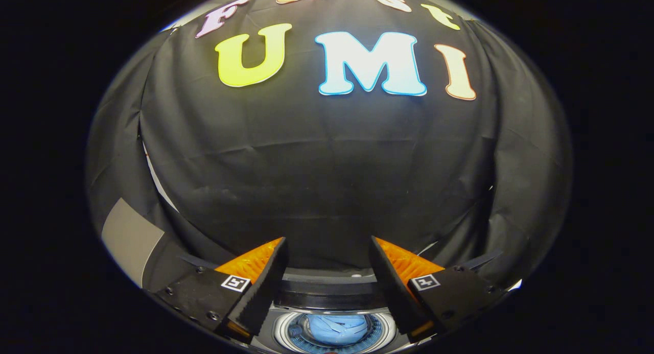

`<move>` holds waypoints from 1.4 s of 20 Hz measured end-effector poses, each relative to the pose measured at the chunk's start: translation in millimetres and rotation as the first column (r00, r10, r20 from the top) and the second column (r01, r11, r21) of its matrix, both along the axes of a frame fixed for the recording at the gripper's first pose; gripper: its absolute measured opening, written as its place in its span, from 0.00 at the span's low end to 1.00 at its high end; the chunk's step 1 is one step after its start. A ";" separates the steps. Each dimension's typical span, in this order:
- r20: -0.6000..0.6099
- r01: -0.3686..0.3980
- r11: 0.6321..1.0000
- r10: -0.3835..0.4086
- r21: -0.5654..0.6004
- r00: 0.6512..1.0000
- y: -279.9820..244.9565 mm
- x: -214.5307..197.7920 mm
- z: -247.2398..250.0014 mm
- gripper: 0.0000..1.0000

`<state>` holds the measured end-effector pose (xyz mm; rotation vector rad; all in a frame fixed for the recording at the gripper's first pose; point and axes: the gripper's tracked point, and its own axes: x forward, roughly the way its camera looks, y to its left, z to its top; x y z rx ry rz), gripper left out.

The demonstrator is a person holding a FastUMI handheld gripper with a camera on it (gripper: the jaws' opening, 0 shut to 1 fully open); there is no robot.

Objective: Put the clothes into the washing machine and then close the washing machine lid.

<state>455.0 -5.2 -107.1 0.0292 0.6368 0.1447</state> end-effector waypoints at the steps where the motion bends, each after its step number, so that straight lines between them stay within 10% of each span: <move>1: 0.014 0.000 1.000 0.000 0.000 1.000 0.2 -2.9 1.9 0.98; 28: 0.199 0.069 0.998 -0.065 -0.009 0.978 -7.2 -92.6 -0.1 0.98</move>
